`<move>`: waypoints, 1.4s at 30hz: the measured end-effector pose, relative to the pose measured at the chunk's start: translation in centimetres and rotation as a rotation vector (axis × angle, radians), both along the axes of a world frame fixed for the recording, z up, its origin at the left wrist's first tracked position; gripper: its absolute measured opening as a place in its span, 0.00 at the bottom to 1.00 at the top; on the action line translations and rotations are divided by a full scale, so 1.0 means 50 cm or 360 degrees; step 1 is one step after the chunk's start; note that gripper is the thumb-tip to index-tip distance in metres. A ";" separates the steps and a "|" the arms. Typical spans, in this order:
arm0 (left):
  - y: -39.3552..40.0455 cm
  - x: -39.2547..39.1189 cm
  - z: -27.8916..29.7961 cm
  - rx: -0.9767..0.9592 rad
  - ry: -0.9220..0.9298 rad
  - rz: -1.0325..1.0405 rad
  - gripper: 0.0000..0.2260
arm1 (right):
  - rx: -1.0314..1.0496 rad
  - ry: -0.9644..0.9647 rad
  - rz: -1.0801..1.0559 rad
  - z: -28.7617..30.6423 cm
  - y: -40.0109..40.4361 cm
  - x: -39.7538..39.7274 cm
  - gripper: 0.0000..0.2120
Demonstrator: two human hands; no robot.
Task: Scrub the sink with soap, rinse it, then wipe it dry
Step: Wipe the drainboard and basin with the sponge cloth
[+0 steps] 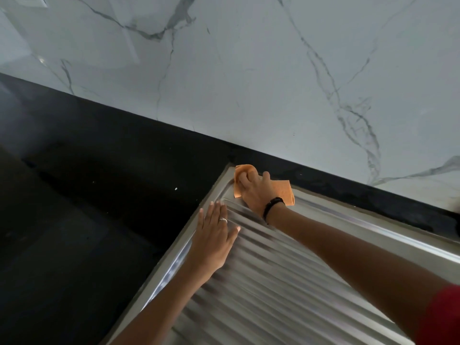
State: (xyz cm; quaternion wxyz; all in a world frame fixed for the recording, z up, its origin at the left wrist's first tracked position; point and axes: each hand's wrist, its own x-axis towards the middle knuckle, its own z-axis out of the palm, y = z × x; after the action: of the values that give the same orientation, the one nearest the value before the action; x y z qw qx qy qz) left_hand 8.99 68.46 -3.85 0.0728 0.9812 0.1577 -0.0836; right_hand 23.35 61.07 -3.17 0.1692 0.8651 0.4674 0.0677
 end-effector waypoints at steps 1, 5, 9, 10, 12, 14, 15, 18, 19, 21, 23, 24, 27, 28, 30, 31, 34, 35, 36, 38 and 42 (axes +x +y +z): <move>-0.003 -0.002 0.001 -0.0004 -0.0001 0.0001 0.29 | 0.0006 0.0007 -0.0059 -0.001 0.002 -0.005 0.23; -0.012 -0.005 0.006 -0.0024 -0.0034 -0.0004 0.29 | 0.0050 0.0052 -0.0189 0.006 -0.003 -0.015 0.21; -0.034 -0.008 0.007 -0.0085 -0.0021 -0.0010 0.35 | 0.0145 0.0177 -0.0277 -0.002 -0.042 -0.018 0.24; -0.039 -0.008 0.005 -0.0089 -0.0012 -0.0024 0.38 | 0.0144 0.0174 -0.0292 -0.005 -0.053 -0.019 0.24; -0.050 -0.006 0.001 -0.0125 0.0005 -0.0050 0.36 | 0.0128 0.0172 -0.0310 -0.008 -0.078 -0.021 0.24; -0.063 -0.007 -0.001 -0.0189 0.0007 -0.0067 0.35 | 0.0136 0.0203 -0.0313 -0.001 -0.101 -0.022 0.24; -0.068 -0.008 0.000 -0.0227 -0.0002 -0.0074 0.35 | 0.0138 0.0209 -0.0299 0.002 -0.109 -0.022 0.23; -0.080 -0.015 0.005 -0.0327 -0.0055 -0.0082 0.37 | 0.0107 0.0233 -0.0262 0.013 -0.120 -0.015 0.23; -0.082 -0.018 0.006 -0.0342 -0.0059 -0.0084 0.37 | 0.0078 0.0254 -0.0261 0.016 -0.118 -0.010 0.23; -0.086 -0.023 0.007 -0.0335 -0.0054 -0.0077 0.37 | 0.0035 0.0273 -0.0264 0.020 -0.112 -0.005 0.24; -0.090 -0.023 0.006 -0.0323 -0.0051 -0.0059 0.36 | 0.0025 0.0274 -0.0277 0.019 -0.103 -0.005 0.24; -0.094 -0.023 0.006 -0.0324 -0.0048 -0.0051 0.35 | 0.0034 0.0275 -0.0282 0.018 -0.099 -0.006 0.24; -0.117 -0.019 0.006 -0.0328 -0.0011 -0.0045 0.38 | 0.0088 0.0278 -0.0314 0.012 -0.100 -0.012 0.22; -0.130 -0.016 0.007 -0.0318 0.0001 -0.0052 0.40 | 0.0106 0.0270 -0.0322 0.011 -0.109 -0.012 0.22; -0.152 -0.012 0.008 -0.0294 0.0020 -0.0071 0.41 | 0.0136 0.0266 -0.0347 0.010 -0.138 -0.014 0.22; -0.166 -0.010 0.007 -0.0294 0.0033 -0.0078 0.41 | 0.0147 0.0273 -0.0366 0.007 -0.162 -0.016 0.22; -0.208 -0.004 0.006 -0.0317 0.0061 -0.0103 0.42 | 0.0193 0.0310 -0.0431 -0.003 -0.243 -0.025 0.22; -0.222 -0.002 0.006 -0.0314 0.0059 -0.0121 0.42 | 0.0215 0.0320 -0.0462 -0.006 -0.266 -0.028 0.22; -0.239 0.002 0.005 -0.0303 0.0055 -0.0144 0.43 | 0.0237 0.0325 -0.0495 -0.009 -0.289 -0.030 0.22; -0.273 0.008 0.006 -0.0279 0.0047 -0.0194 0.43 | 0.0268 0.0340 -0.0556 -0.014 -0.329 -0.033 0.23; -0.334 0.014 0.012 -0.0258 0.0065 -0.0245 0.44 | 0.0316 0.0339 -0.0656 -0.020 -0.403 -0.043 0.23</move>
State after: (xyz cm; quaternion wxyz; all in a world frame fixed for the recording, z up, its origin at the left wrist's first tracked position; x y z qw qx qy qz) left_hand 9.72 51.76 -3.24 0.1421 0.9794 0.0761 -0.1215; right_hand 21.19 40.92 -4.17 0.0432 0.9567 0.2874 -0.0143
